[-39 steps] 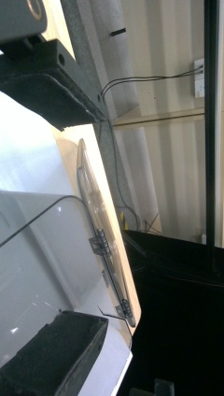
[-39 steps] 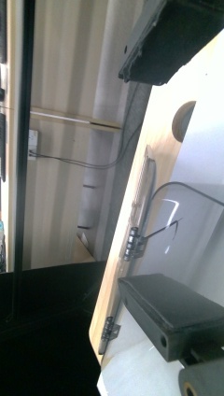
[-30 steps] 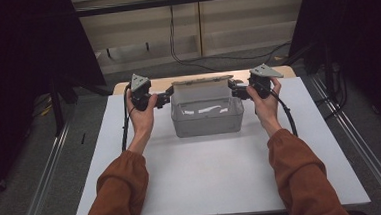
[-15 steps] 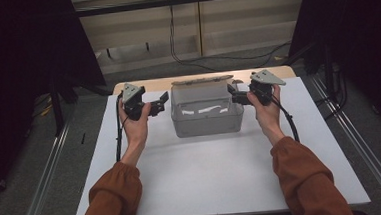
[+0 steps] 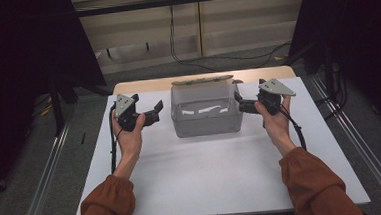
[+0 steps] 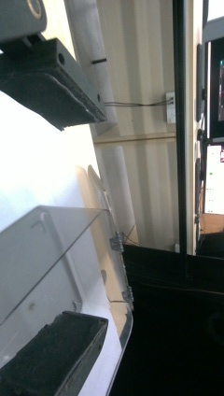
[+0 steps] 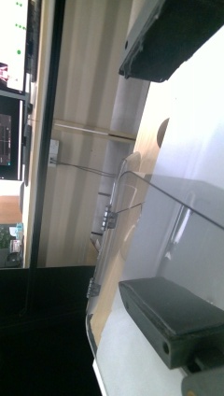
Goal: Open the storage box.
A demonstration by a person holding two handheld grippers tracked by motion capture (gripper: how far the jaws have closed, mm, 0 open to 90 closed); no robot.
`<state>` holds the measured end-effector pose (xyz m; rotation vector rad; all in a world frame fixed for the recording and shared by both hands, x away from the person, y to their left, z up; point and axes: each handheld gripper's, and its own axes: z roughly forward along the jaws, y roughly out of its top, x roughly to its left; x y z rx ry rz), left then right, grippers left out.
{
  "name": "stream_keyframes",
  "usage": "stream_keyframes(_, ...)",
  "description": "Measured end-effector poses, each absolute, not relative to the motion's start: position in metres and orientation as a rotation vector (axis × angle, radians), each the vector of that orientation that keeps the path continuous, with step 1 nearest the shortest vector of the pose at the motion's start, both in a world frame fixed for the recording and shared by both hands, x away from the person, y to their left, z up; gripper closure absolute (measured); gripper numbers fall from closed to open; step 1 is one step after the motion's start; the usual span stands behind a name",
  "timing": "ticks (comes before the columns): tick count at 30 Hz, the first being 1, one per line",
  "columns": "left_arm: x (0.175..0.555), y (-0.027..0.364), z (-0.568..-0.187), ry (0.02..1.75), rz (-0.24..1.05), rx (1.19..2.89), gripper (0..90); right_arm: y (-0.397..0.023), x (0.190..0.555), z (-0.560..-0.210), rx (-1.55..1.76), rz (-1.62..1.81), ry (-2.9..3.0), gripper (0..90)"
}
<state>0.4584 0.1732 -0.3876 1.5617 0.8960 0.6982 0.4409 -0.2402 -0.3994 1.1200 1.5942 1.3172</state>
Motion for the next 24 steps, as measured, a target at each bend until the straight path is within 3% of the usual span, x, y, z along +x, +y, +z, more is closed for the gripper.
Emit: stream_keyframes(24, 0.403, 0.193, -0.399, 0.905, 0.705, 1.524, 3.3, -0.257, 0.382, -0.405, 1.092, 1.324, 1.542, 0.0)
